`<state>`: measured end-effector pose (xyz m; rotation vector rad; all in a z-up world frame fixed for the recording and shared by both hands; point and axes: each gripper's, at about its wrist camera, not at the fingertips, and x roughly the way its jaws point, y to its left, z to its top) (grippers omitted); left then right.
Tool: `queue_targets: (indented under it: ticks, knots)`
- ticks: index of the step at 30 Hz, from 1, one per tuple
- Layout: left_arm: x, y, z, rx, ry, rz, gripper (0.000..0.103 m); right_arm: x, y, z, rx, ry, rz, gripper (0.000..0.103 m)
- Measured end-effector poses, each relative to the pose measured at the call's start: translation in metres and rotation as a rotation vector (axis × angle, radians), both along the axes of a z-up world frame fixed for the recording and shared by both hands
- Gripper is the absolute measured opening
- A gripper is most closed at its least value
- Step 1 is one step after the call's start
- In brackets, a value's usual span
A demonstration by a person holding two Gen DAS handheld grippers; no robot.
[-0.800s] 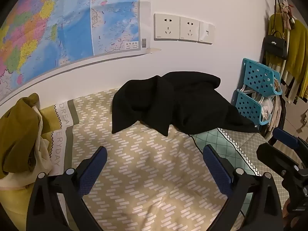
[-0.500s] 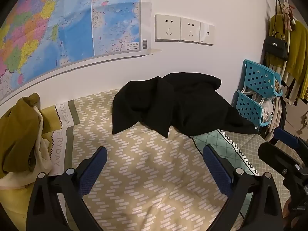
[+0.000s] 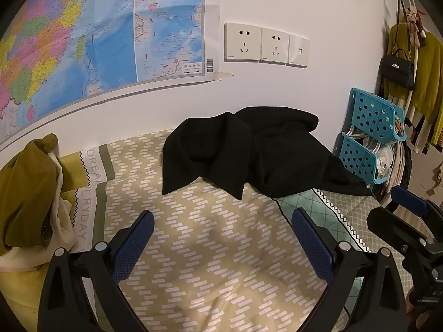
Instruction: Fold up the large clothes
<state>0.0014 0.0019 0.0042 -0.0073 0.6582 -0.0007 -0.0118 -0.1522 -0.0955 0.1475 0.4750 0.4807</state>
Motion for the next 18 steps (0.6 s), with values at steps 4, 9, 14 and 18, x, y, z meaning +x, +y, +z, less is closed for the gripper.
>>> queue_targets:
  ticks: [4,9,14,18]
  knots:
    - [0.0002,0.0005,0.0005,-0.001,0.0,0.0,0.096,-0.0009,0.0023,0.0013,-0.003,-0.003,0.0,0.097]
    - [-0.0004,0.0013,0.002,-0.003,-0.004,0.003,0.096,0.0,0.0018,0.0011,-0.002,-0.001,0.003,0.097]
    - [-0.001,0.0015,0.0018,-0.002,-0.007,0.006,0.096,-0.0008,0.0024,0.0,-0.003,-0.002,0.003,0.097]
    - [-0.0007,0.002,0.0021,-0.004,-0.006,0.004,0.096,-0.001,0.0032,0.0002,-0.003,-0.004,0.0,0.097]
